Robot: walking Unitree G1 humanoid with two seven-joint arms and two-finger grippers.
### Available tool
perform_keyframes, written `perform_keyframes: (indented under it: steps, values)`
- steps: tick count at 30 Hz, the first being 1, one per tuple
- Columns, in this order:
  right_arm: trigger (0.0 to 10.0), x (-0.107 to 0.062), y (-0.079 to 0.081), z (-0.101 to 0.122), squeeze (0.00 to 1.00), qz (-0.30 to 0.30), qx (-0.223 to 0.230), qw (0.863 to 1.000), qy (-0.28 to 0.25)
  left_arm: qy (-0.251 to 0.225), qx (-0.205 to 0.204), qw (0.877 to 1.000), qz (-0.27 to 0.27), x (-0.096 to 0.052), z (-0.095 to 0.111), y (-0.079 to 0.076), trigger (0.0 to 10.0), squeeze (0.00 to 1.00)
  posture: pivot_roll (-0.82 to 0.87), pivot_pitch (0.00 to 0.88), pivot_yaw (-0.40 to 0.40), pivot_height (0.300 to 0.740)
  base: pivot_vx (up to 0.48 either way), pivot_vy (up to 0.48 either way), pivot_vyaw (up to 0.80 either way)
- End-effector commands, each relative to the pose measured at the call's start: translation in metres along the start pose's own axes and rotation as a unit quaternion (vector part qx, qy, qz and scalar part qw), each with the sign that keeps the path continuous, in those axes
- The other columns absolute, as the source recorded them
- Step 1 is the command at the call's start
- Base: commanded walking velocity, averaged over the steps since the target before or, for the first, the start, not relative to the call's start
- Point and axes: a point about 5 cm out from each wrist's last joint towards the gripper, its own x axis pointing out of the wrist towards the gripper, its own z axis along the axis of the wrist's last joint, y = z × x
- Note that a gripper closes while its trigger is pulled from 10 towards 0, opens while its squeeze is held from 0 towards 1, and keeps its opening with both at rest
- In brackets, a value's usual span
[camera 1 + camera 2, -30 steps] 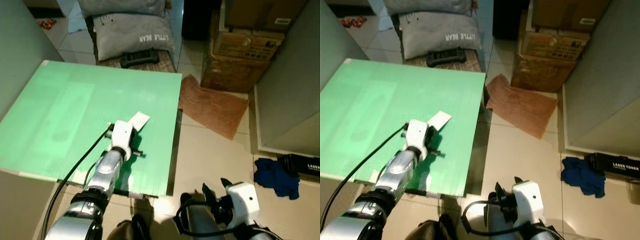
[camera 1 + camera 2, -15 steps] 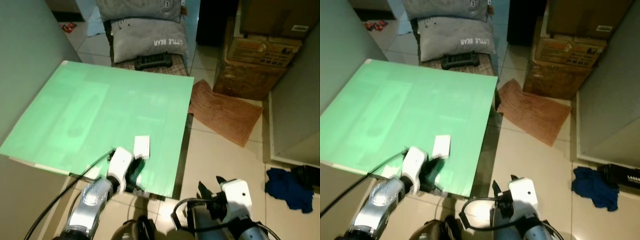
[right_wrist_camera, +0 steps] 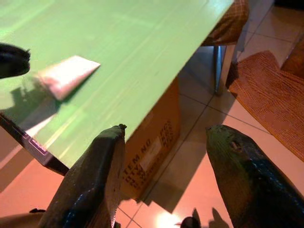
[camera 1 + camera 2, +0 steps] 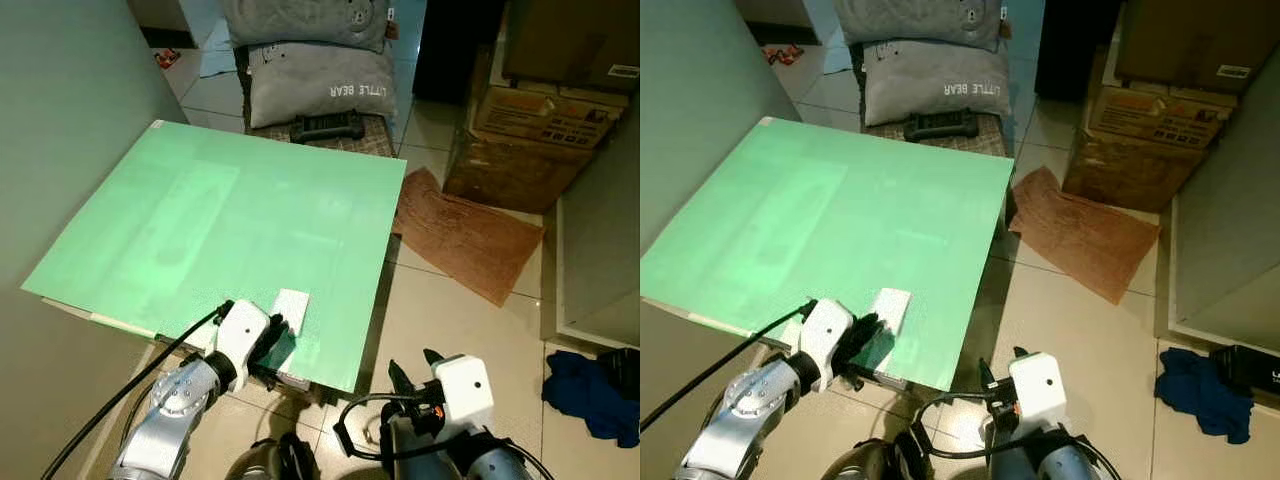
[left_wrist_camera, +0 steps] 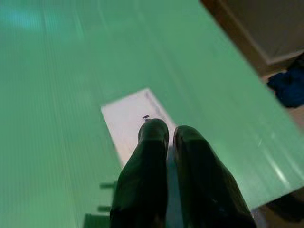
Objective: Hang keys on a hook
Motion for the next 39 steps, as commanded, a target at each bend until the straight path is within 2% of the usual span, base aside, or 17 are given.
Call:
perform_keyframes:
  steps: [1,6,8,12,13,15,19,22,24,31,35,36,39]
  values:
    - [10.0,-0.001,0.005,-0.008,0.0,0.008,0.007,1.0,0.014,0.033,-0.004,0.999,-0.01,-0.008,-0.012,-0.003,10.0,1.0,-0.24,0.22,0.14,0.74,0.0,0.0,0.0]
    - [10.0,0.0,0.008,-0.01,0.0,0.014,0.01,1.0,0.018,0.06,-0.014,0.998,-0.026,-0.01,-0.02,-0.009,10.0,1.0,-0.23,0.225,0.136,0.74,0.0,0.0,0.0]
    - [10.0,0.001,0.008,-0.01,0.0,0.016,0.009,1.0,0.018,0.075,-0.021,0.997,-0.015,-0.011,-0.025,-0.006,10.0,1.0,-0.23,0.225,0.136,0.74,0.0,0.0,0.0]
    - [10.0,0.002,0.005,-0.01,0.0,0.016,0.007,1.0,0.017,0.095,-0.029,0.994,0.039,-0.014,-0.031,0.004,10.0,1.0,-0.22,0.221,0.138,0.74,0.0,0.0,0.0]
    - [10.0,0.003,0.005,-0.01,0.0,0.017,0.007,1.0,0.016,0.091,-0.035,0.994,0.055,-0.014,-0.031,0.003,10.0,0.0,-0.22,0.22,0.137,0.74,0.0,0.0,0.0]
    - [10.0,0.004,0.005,-0.01,0.0,0.017,0.007,1.0,0.015,0.089,-0.038,0.993,0.06,-0.014,-0.031,0.002,10.0,0.0,-0.22,0.22,0.137,0.74,0.0,0.0,0.0]
    - [10.0,0.008,0.006,-0.007,0.0,0.02,0.002,1.0,0.007,0.051,-0.037,0.996,0.068,-0.01,-0.025,-0.009,10.0,0.0,-0.21,0.223,0.137,0.74,0.0,0.0,0.0]
    - [10.0,0.009,0.007,-0.006,0.0,0.024,-0.004,1.0,0.005,0.035,-0.01,0.997,0.062,-0.006,-0.022,-0.016,10.0,0.0,-0.22,0.223,0.135,0.74,0.0,0.0,0.0]
    - [10.0,0.006,0.006,-0.006,0.0,0.025,-0.006,1.0,0.006,0.037,-0.012,0.998,0.043,-0.002,-0.026,-0.028,10.0,0.0,-0.23,0.227,0.134,0.74,0.0,0.0,0.0]
    - [10.0,0.002,0.003,-0.008,0.0,0.019,-0.009,1.0,0.012,0.032,-0.008,0.999,0.021,0.008,-0.027,-0.047,10.0,0.0,-0.24,0.234,0.138,0.74,0.0,0.0,0.0]
    - [10.0,0.002,0.006,-0.007,0.0,0.018,-0.007,1.0,0.011,0.039,-0.024,0.998,0.034,0.016,-0.032,-0.046,10.0,0.0,-0.25,0.238,0.14,0.74,0.0,0.0,0.0]
    - [10.0,0.002,0.007,-0.008,0.0,0.017,-0.006,1.0,0.011,0.039,-0.022,0.998,0.04,0.022,-0.031,-0.044,10.0,0.0,-0.25,0.242,0.138,0.74,0.0,0.0,0.0]
    - [10.0,0.0,0.008,-0.009,0.0,0.019,-0.005,1.0,0.013,0.036,-0.006,0.998,0.048,0.027,-0.029,-0.042,10.0,0.0,-0.25,0.249,0.141,0.74,0.0,0.0,0.0]
